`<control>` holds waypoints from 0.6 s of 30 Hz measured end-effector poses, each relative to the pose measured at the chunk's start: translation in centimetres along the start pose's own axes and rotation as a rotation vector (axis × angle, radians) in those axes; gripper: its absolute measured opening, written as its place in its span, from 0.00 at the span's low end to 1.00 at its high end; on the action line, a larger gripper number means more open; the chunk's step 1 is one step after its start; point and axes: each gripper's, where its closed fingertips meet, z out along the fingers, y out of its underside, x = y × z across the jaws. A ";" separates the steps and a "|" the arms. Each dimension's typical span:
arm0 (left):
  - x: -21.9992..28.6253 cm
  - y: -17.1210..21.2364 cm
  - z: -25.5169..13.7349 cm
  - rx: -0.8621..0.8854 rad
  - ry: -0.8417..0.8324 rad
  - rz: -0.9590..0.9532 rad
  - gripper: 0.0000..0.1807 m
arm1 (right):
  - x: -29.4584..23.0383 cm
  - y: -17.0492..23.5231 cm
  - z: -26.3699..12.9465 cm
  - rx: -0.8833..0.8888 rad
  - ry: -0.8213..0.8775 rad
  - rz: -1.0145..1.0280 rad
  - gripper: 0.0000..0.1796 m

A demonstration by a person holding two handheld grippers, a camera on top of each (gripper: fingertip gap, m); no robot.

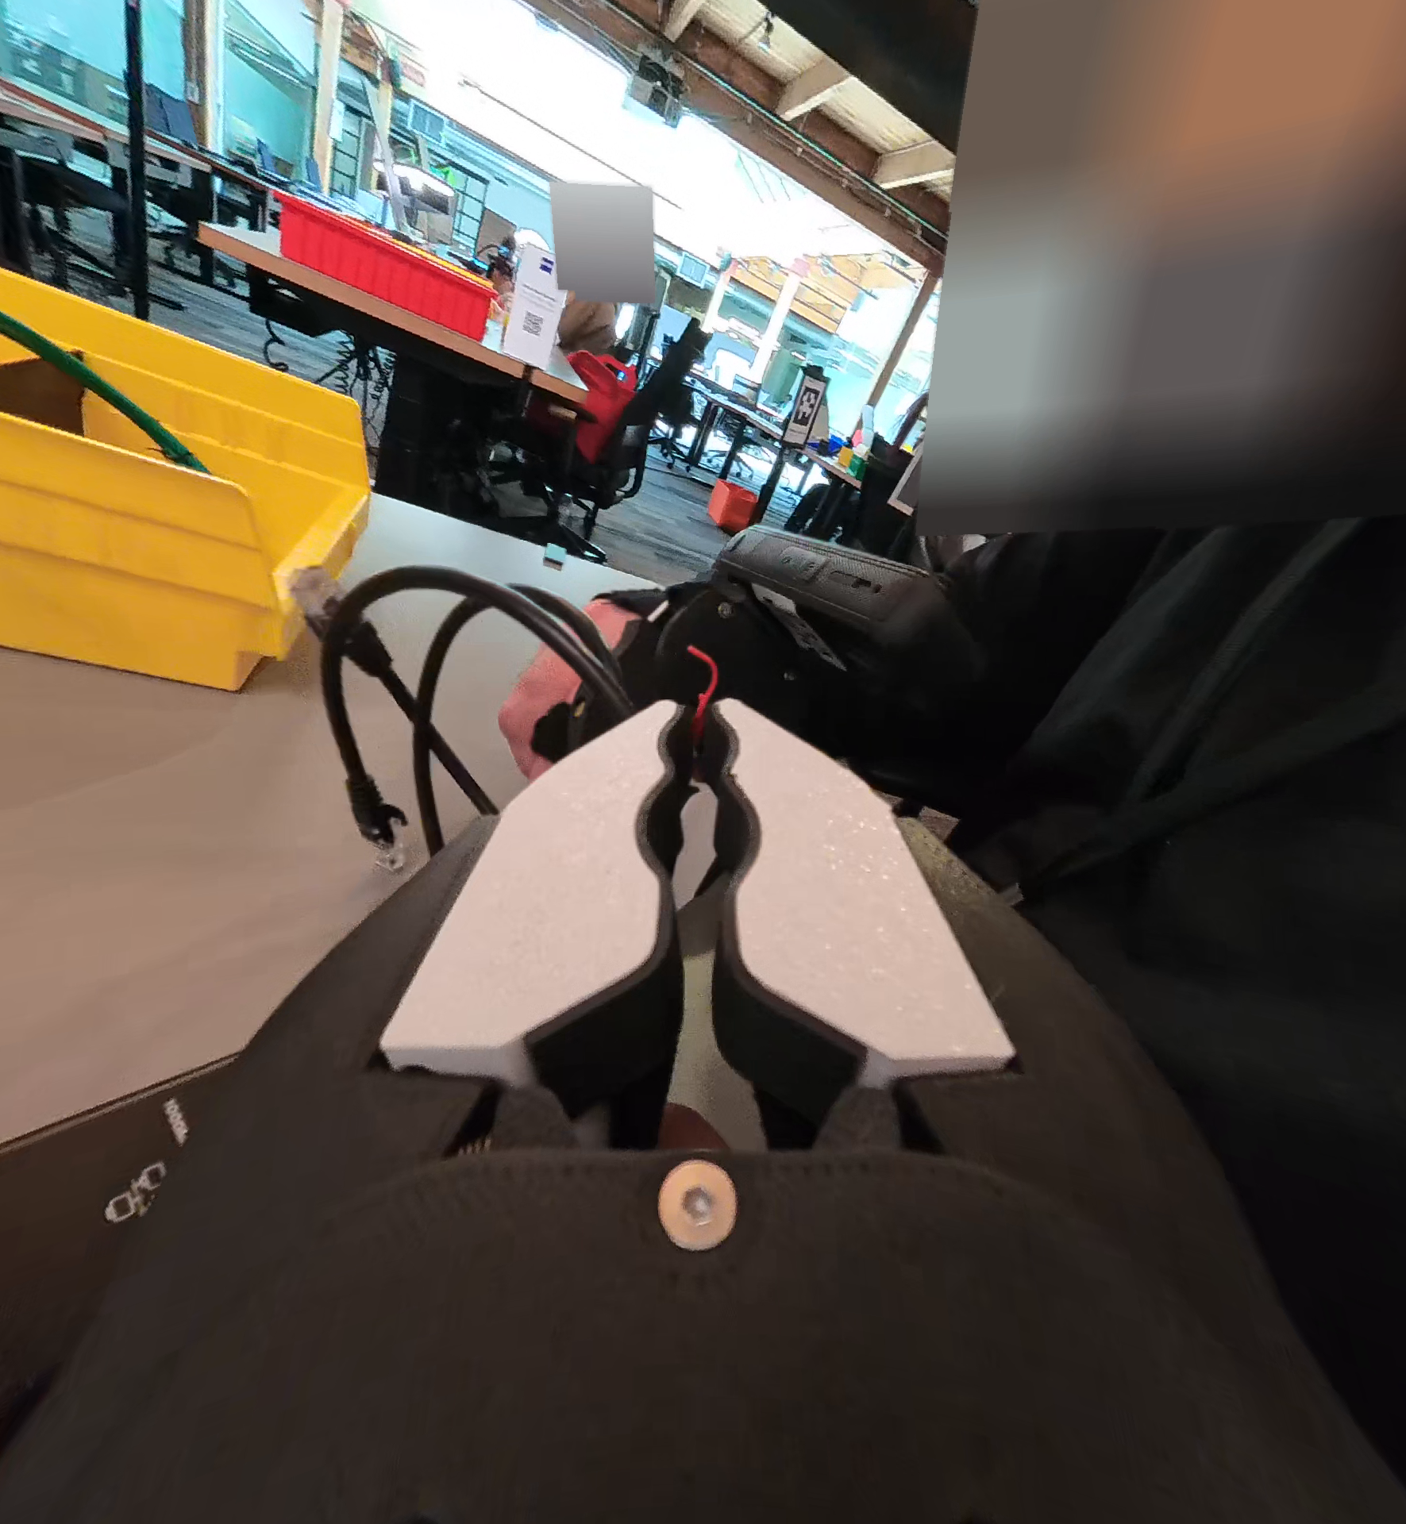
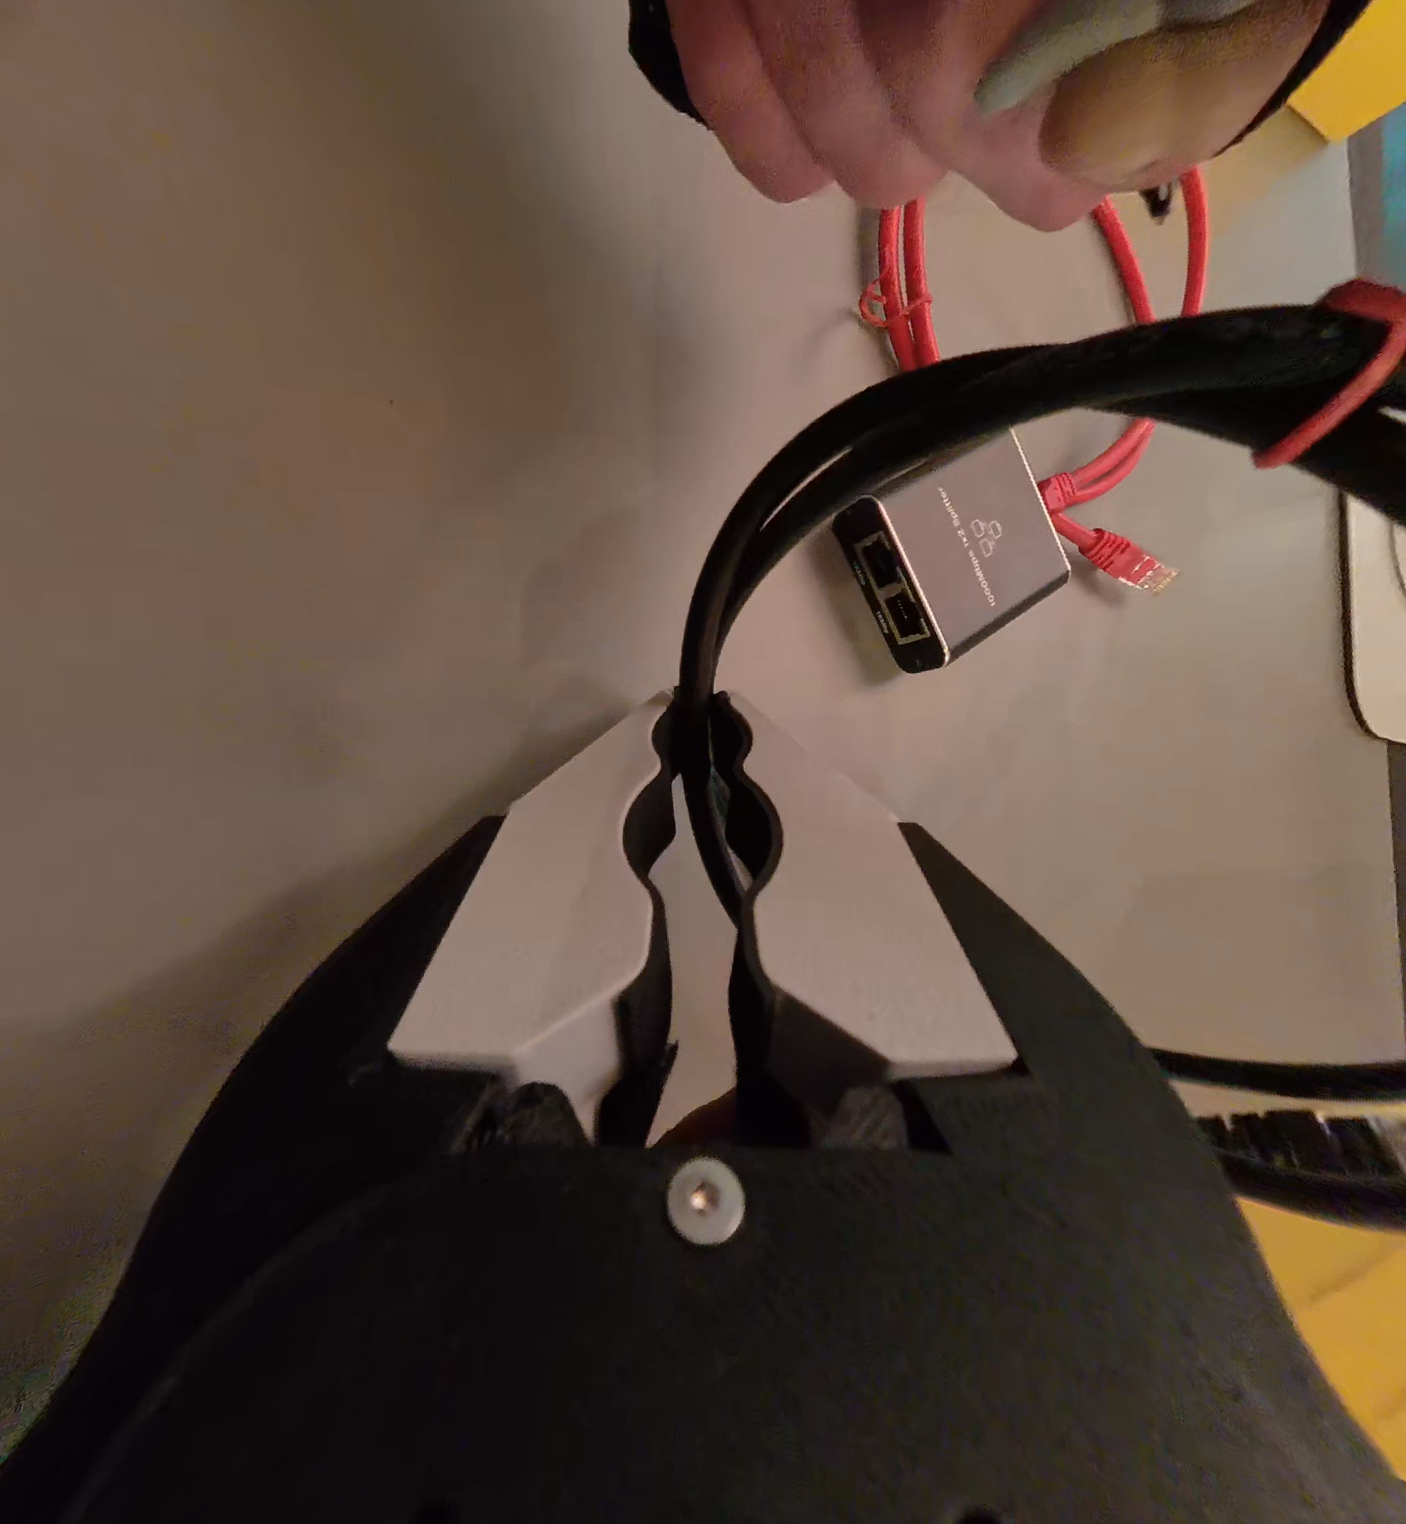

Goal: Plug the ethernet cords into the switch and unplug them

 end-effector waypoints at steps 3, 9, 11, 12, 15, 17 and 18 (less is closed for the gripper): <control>-0.6 -0.3 -0.6 0.025 -0.016 -0.006 0.01 | 0.2 0.2 0.1 -0.013 0.020 0.002 0.02; -2.1 -0.7 -1.5 0.072 -0.078 -0.029 0.01 | 0.1 0.4 -1.1 -0.018 0.051 0.001 0.20; -2.4 -0.9 -1.6 0.093 -0.085 -0.049 0.01 | 0.3 0.5 -1.9 -0.012 0.069 0.026 0.23; -2.7 -0.9 -1.6 0.096 -0.103 -0.050 0.01 | 0.5 0.6 -2.4 -0.013 0.086 0.033 0.23; -2.8 -1.1 -1.4 0.107 -0.102 -0.061 0.01 | 1.6 0.0 -4.1 0.018 0.176 0.056 0.21; -2.6 -1.3 -1.0 0.111 -0.095 -0.059 0.01 | 2.1 -1.0 -4.8 0.047 0.217 0.081 0.16; -2.5 -1.3 -0.7 0.108 -0.092 -0.056 0.01 | 2.4 -1.3 -4.9 0.046 0.243 0.088 0.09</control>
